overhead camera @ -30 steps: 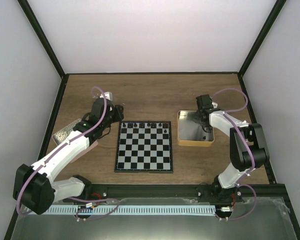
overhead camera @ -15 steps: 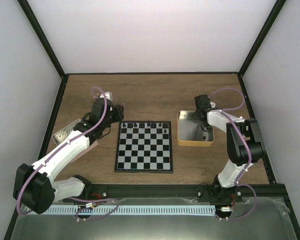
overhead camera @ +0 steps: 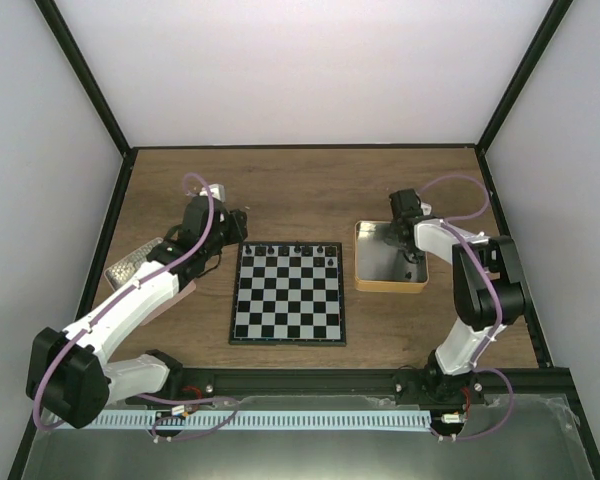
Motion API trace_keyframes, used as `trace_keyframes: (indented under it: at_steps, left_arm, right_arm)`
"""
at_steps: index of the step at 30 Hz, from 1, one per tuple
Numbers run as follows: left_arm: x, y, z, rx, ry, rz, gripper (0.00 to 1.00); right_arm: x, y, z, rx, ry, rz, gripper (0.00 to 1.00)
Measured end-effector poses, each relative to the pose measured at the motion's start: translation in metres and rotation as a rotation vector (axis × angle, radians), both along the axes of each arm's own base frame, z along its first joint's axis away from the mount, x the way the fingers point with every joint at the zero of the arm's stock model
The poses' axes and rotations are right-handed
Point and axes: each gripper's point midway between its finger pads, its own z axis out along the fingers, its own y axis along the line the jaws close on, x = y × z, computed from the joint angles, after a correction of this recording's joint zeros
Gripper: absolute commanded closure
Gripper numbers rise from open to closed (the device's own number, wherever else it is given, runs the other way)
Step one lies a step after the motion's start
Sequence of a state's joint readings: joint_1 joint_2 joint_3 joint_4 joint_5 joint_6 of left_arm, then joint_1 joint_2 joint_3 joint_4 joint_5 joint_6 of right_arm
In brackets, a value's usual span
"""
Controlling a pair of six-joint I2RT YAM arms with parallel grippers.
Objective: Set up the chess pieces on the board
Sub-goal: Pick up the chess piece from the storage box, then place the chess piece on the chessboard.
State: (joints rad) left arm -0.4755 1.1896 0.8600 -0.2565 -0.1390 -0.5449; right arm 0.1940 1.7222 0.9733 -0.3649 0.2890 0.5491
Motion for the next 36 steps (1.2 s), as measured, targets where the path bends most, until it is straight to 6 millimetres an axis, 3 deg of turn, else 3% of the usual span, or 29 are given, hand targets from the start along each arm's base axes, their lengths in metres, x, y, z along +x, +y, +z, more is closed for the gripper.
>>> trace_keyframes:
  at_steps: [6,11,19,24,27,31,36]
  left_arm:
    - [-0.002,0.004,0.011,0.005,-0.032,0.008,0.50]
    - [-0.009,0.008,0.046,-0.010,-0.125,-0.009,0.43]
    - [-0.027,0.010,0.153,-0.059,-0.434,-0.078,0.27]
    - [-0.039,0.009,0.202,-0.027,-0.616,-0.137,0.12]
    - [-0.041,0.012,0.217,0.006,-0.689,-0.135,0.08]
    - [-0.040,0.018,0.228,0.049,-0.743,-0.106,0.07]
    - [-0.043,0.025,0.233,0.093,-0.772,-0.086,0.06]
  right_arm:
    - [0.002,0.005,0.028,0.025,-0.063,0.020,0.98]
    - [-0.005,0.028,0.066,0.062,-0.145,0.081,0.98]
    - [-0.036,0.117,0.096,0.150,-0.177,0.303,0.99]
    - [-0.057,0.187,0.109,0.214,-0.181,0.463,0.99]
    - [-0.065,0.222,0.109,0.230,-0.171,0.533,0.99]
    - [-0.076,0.256,0.092,0.217,-0.125,0.602,0.99]
    - [-0.086,0.273,0.068,0.189,-0.062,0.628,0.99]
